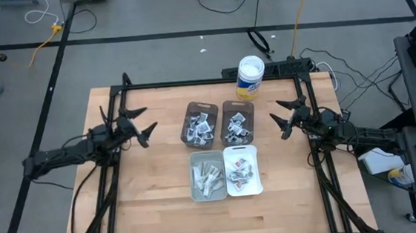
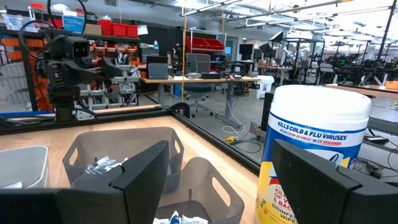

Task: Pick & Place First Aid Supplies
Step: Return to Home Position

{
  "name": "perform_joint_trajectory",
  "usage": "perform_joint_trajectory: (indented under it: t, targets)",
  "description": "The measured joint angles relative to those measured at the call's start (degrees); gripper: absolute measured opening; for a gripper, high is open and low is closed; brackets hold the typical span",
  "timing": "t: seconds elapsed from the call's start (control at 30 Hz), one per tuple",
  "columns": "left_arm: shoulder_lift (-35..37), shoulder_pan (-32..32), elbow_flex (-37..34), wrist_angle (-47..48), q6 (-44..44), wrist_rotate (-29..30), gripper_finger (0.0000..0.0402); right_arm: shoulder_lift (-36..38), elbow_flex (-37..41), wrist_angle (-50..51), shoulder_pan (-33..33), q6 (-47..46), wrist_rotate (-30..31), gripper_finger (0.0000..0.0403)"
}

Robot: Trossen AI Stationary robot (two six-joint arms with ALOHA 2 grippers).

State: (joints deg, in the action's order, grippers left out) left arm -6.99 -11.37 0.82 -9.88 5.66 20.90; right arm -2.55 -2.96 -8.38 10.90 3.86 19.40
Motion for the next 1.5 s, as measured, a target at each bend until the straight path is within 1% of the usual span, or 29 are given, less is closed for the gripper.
perform_joint_trajectory:
  t: [0.13,0.2,0.37,0.47,0.8,1.23,1.5]
  targets:
    - [4.95,-2.01,0.03,6.37,-0.22,-0.04,0.0378,0.0,-0.02,0.0,-0.01,0.0,0.0,0.0279]
    - [6.94,-2.81,0.12,6.26,-1.03,-0.31,0.0377,0.01,0.0,0.0,-0.01,0.01,-0.01,0.0279]
    - [6.79,-4.04,0.11,6.61,-2.94,-0.48,0.0368,0.02,-0.01,0.0,-0.02,0.0,0.02,0.0279]
    - [6.77,-4.15,0.11,6.62,-2.64,0.03,0.0365,0.02,0.0,-0.03,0.0,0.0,0.0,0.0279]
    - [5.82,-4.15,0.11,6.37,-1.69,0.1,0.0383,0.02,-0.01,-0.02,0.0,0.0,0.0,0.0279]
    - [5.84,-4.15,0.11,6.33,-1.91,0.1,0.0365,0.02,0.0,0.0,0.0,0.0,0.0,0.0279]
    - [5.84,-4.15,0.11,6.31,-1.9,0.1,0.0375,0.02,-0.01,-0.02,0.0,0.0,0.0,0.0279]
